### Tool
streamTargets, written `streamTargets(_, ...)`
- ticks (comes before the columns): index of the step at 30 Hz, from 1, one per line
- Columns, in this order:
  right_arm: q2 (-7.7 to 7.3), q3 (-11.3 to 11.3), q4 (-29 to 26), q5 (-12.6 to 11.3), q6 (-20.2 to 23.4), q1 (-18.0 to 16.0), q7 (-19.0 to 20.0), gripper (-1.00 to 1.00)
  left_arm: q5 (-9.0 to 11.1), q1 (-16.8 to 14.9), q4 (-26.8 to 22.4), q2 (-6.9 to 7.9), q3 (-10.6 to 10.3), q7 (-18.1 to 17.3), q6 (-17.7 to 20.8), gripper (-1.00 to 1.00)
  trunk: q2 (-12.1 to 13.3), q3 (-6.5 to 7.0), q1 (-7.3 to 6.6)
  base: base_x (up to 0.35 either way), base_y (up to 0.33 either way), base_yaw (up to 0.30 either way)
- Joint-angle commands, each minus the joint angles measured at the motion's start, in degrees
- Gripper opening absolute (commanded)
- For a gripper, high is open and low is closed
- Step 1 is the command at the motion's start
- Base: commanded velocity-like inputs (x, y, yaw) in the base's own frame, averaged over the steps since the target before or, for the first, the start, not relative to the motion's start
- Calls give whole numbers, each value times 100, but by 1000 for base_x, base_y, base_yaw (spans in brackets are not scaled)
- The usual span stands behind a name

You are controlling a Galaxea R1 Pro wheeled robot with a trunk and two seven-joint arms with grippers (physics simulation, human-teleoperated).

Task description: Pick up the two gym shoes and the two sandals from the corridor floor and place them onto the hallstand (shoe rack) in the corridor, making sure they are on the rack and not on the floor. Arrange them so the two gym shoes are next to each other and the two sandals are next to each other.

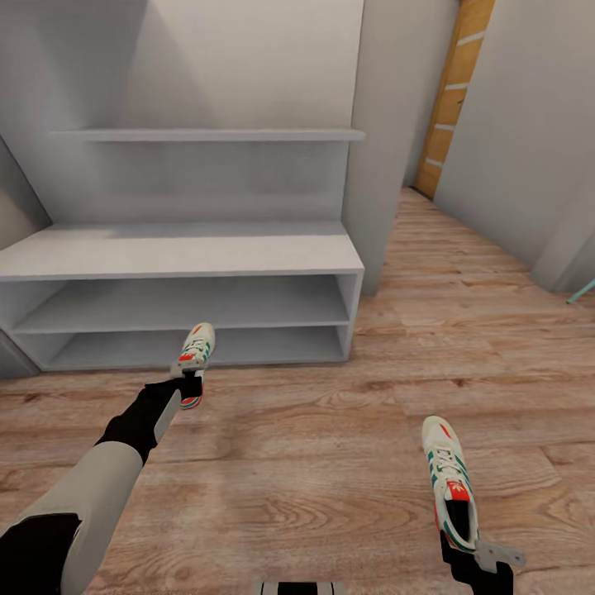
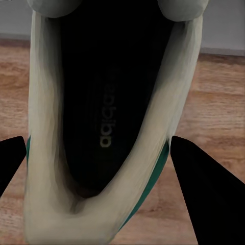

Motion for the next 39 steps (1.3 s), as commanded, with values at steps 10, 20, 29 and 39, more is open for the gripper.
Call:
streamTargets(10, 1, -47, 5, 47, -20, -4, 15, -100, 41, -1, -9, 0, -1, 33, 29, -100, -2, -10, 0, 267, -78, 3)
streamTargets(20, 1, -47, 5, 47, -20, -4, 15, -100, 41, -1, -9, 0, -1, 33, 29, -100, -2, -11, 0, 330, -126, 0)
streamTargets(29, 1, -47, 5, 47, -20, -4, 15, -100, 36, -1, -9, 8, -1, 41, 29, -100, -2, -11, 0, 294, -35, 0)
streamTargets(39, 1, -47, 5, 47, -20, -4, 15, -100, 33, -1, -9, 17, -1, 42, 29, -100, -2, -11, 0, 144, -1, 0)
